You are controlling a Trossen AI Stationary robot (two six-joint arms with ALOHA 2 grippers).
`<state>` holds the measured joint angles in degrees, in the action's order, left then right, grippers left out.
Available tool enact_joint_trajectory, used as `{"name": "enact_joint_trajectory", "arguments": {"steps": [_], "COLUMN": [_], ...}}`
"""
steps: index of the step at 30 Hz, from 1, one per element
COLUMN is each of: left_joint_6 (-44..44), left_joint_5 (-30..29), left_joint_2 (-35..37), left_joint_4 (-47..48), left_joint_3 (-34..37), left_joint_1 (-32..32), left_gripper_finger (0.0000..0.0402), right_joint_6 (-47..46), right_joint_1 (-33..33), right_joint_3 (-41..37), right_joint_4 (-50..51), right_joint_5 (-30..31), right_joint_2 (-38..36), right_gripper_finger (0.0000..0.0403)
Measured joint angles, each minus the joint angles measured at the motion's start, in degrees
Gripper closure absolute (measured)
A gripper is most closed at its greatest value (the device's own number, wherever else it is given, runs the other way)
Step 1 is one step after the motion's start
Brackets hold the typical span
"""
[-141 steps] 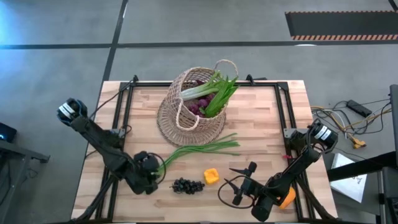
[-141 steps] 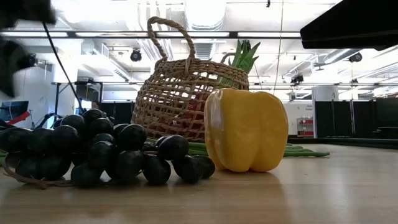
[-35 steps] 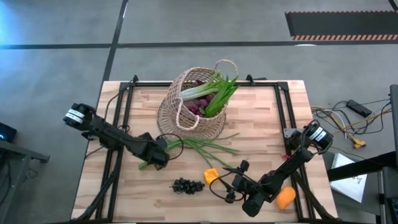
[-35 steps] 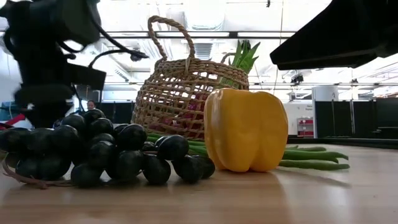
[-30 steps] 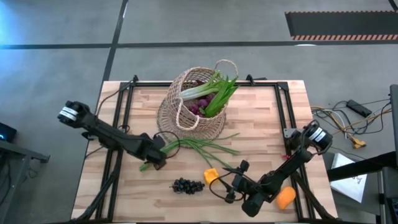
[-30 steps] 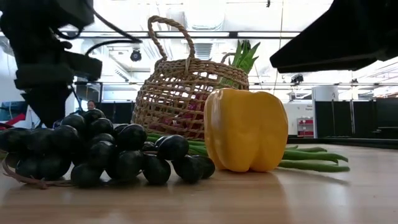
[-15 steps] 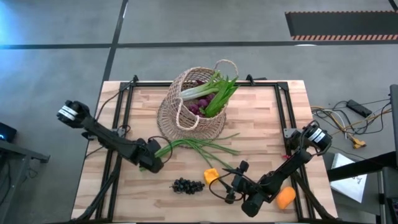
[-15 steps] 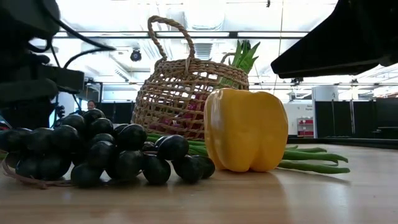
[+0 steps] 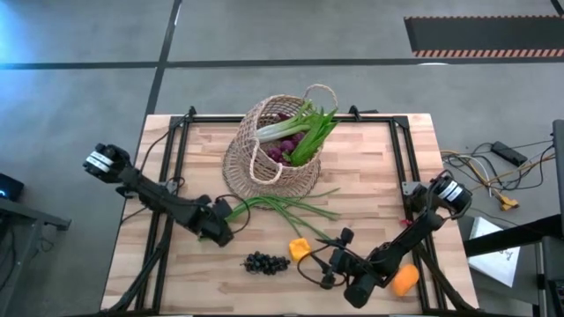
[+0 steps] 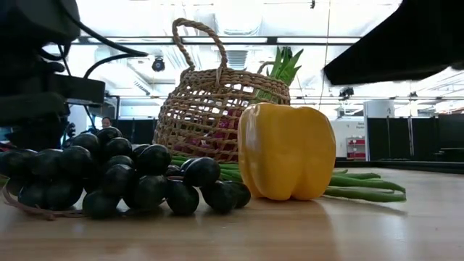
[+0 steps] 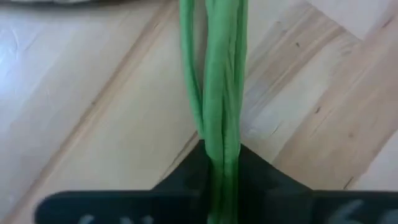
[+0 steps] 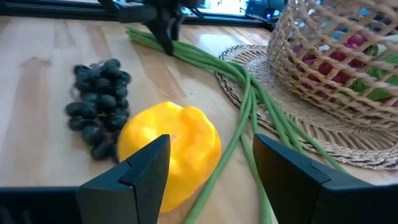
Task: Build produce basket
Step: Put the green string beans into the brown basket
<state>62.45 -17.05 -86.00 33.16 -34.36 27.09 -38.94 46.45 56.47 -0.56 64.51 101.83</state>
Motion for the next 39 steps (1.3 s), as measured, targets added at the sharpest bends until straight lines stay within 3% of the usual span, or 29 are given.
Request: {"name": "enact_joint_trajectory", "arguments": {"steps": [6, 11, 17, 21, 29, 39], "left_joint_6": [-6.3, -14.0, -27.0, -34.8, -46.7, -51.3], "left_joint_5": [1.2, 0.5, -1.4, -2.8, -5.1, -5.5], "left_joint_2": [4.4, 5.6, 4.1, 2.3, -2.2, -4.5], "left_joint_4": [9.8, 15.6, 14.7, 14.5, 14.3, 14.3], "left_joint_3": [-6.9, -19.2, -35.7, -45.3, -58.6, -65.0], "left_joint_1": [-3.4, -5.0, -5.1, -5.4, -6.4, -5.6], "left_gripper_finger": [0.0384, 0.0387, 0.0389, 0.0389, 0.0389, 0.0389], "right_joint_6": [-0.9, -0.8, -1.3, 4.7, 26.2, 39.3], "right_joint_1": [2.5, 1.6, -1.1, -2.7, -8.1, -14.9], "right_joint_3": [0.0, 0.0, -0.1, 0.0, -0.1, -6.6], "right_joint_4": [3.2, 2.4, -3.1, -13.7, -40.7, -67.7], "right_joint_5": [0.2, 0.8, 2.0, 1.0, -13.0, -15.4], "right_joint_2": [-3.2, -2.1, 1.9, 4.6, 6.8, 6.8], "right_gripper_finger": [0.0182, 0.0182, 0.0181, 0.0181, 0.0178, 0.0103]}}
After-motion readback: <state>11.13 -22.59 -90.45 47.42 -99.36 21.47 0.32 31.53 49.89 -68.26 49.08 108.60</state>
